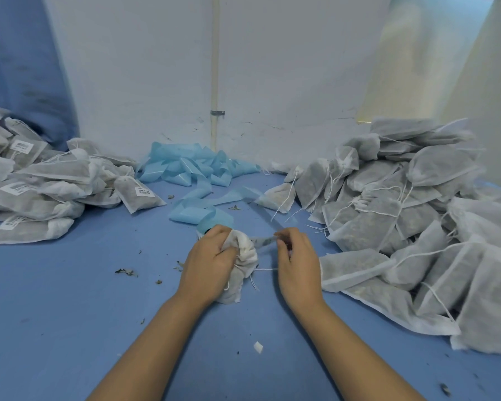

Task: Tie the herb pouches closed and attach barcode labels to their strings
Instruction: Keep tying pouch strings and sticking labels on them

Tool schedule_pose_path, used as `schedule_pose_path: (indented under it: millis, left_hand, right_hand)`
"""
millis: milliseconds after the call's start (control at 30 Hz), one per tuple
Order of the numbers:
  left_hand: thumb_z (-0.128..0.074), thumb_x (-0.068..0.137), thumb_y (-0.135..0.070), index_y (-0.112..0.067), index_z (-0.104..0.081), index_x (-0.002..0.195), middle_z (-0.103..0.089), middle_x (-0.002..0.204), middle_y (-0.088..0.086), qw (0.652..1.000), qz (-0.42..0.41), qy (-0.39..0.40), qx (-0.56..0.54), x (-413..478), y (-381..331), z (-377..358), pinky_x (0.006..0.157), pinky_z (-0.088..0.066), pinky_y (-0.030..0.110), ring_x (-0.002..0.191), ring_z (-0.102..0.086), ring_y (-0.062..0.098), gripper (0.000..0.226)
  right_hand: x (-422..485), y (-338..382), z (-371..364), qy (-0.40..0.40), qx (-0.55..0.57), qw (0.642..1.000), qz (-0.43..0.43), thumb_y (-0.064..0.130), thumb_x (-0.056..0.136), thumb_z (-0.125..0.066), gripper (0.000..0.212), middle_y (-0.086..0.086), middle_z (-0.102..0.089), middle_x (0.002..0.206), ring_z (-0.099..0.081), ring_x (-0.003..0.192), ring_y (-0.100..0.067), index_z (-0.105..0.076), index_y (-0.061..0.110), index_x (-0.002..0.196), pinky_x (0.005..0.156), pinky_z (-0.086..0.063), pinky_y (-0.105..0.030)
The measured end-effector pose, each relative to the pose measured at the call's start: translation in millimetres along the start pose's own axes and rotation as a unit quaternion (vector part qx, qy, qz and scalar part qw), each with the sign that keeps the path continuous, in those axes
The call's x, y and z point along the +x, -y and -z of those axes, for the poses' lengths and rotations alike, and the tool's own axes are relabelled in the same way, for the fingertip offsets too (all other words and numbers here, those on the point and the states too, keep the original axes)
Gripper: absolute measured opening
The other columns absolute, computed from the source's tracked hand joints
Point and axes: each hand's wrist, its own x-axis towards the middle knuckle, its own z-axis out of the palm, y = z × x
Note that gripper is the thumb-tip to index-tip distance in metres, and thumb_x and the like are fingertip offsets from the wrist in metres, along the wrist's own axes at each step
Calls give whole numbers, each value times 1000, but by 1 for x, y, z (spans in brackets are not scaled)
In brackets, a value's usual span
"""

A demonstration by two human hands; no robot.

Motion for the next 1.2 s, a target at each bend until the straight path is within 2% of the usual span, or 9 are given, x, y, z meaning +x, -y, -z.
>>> schedule_pose_path:
  millis: [100, 200, 267, 400, 600, 800, 933, 1067, 1200]
  left_hand:
    - [-41, 62, -12, -17, -62, 74, -63, 91, -5, 998, 7, 13, -62, -1, 0, 0, 78, -45, 31, 85, -59, 11, 24]
    - [-43, 55, -9, -8, -63, 79, -66, 97, 9, 994, 22, 18, -109, -1, -1, 1, 80, -45, 29, 88, -59, 18, 31]
    - [-43, 53, -8, -5, -62, 78, -66, 96, 10, 992, 21, 27, -121, 0, 0, 2, 79, -44, 26, 87, -59, 17, 32]
    - [-43, 52, -8, -7, -63, 77, -64, 86, 2, 991, 20, 36, -124, 0, -2, 1, 73, -44, 19, 81, -58, 11, 32]
    - [-43, 52, -8, -11, -62, 74, -61, 80, -7, 993, 20, 35, -115, 0, -4, 2, 70, -43, 18, 77, -56, 8, 29]
    - [-43, 52, -8, -8, -61, 76, -61, 78, -4, 992, 27, 33, -118, 0, -5, 1, 71, -44, 19, 77, -56, 9, 30]
    - [-43, 54, -9, -9, -63, 78, -63, 82, -2, 992, 37, 31, -118, -1, -5, 2, 71, -45, 18, 79, -58, 8, 31]
    - [-43, 52, -9, 2, -62, 84, -64, 89, 11, 991, 52, 24, -121, 1, -4, 2, 72, -44, 23, 81, -58, 14, 39]
    - [-47, 53, -7, -1, -62, 83, -61, 80, 2, 984, 102, 3, -147, 6, -7, 3, 65, -41, 16, 75, -53, 13, 34]
  right_hand:
    - [-4, 3, -1, 44, 85, 995, -9, 9, 97, -48, 47, 10, -57, 114, -57, 96, -6, -37, 22, 141, 81, -39, -6]
    - [-3, 0, -5, 109, 100, 989, -18, 8, 97, -50, 55, 13, -52, 124, -52, 113, -3, -30, 19, 147, 92, -34, -6]
    - [0, -2, -5, 131, 133, 982, -31, 4, 96, -51, 49, 9, -55, 128, -51, 117, -1, -40, 16, 142, 99, -37, -13]
    - [2, -1, -3, 143, 229, 962, -44, -2, 93, -54, 29, 12, -68, 107, -62, 97, 7, -62, 19, 112, 82, -45, -8]
    - [3, -2, -4, 105, 260, 959, -50, 5, 92, -57, 23, 12, -72, 90, -65, 83, 2, -69, 24, 89, 76, -46, -10]
    - [4, -1, -2, 99, 312, 942, -77, 3, 90, -60, 22, 18, -71, 69, -61, 65, 9, -68, 21, 82, 64, -43, -6]
    - [6, -2, 1, 93, 327, 934, -107, 5, 91, -60, 15, 10, -72, 76, -63, 67, 5, -70, 15, 85, 65, -45, -8]
    - [7, -5, 0, 44, 326, 934, -139, 7, 92, -59, 13, 8, -70, 75, -59, 62, 5, -70, 13, 89, 61, -44, -8]
    - [8, -5, 0, -115, 349, 912, -181, 10, 94, -58, 18, 13, -66, 73, -59, 59, 5, -65, 22, 83, 61, -47, -15]
